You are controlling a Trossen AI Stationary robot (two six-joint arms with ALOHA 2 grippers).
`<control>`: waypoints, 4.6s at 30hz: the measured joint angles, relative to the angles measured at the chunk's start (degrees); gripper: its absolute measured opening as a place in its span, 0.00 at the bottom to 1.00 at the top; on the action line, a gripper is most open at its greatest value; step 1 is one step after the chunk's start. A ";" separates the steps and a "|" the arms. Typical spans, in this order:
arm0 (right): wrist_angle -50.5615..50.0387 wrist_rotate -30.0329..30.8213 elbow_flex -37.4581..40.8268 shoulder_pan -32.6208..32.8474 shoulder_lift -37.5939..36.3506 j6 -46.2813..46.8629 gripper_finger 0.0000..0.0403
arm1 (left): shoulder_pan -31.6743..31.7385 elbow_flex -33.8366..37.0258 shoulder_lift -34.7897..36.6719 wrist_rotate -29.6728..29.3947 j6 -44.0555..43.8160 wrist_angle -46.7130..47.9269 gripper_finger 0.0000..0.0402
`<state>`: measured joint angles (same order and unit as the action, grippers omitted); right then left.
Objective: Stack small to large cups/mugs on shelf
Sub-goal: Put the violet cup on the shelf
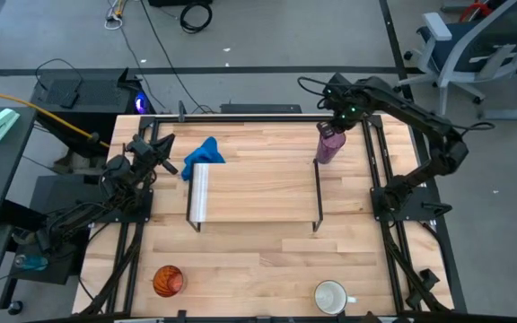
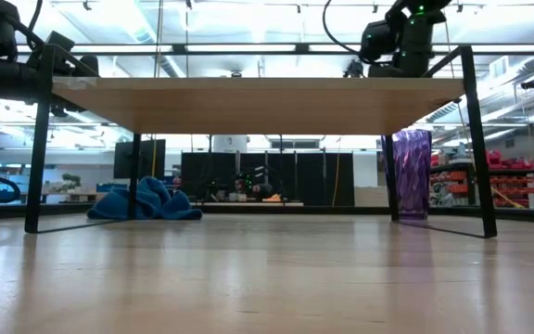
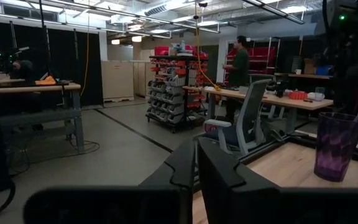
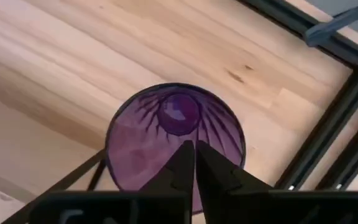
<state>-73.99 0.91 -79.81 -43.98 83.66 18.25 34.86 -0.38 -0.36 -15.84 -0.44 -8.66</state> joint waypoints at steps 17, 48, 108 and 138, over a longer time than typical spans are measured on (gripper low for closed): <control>-0.61 7.12 0.05 -0.15 -0.64 -3.02 0.34 | 0.01 0.00 0.00 0.00 -0.45 0.68 0.07; 5.61 5.83 8.79 -2.02 -0.64 -4.32 0.17 | -0.01 0.00 0.00 0.00 -0.47 1.67 0.06; -16.01 4.13 -47.99 43.10 6.77 14.10 0.01 | 0.01 -0.02 0.00 0.00 -1.59 1.76 0.06; -16.00 7.17 -33.55 43.68 6.77 13.19 0.01 | 0.00 -0.02 -0.01 0.00 -1.97 2.15 0.05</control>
<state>-90.00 8.08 -113.36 -0.30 90.43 31.44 34.87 -0.40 -0.37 -15.84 -2.41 -6.50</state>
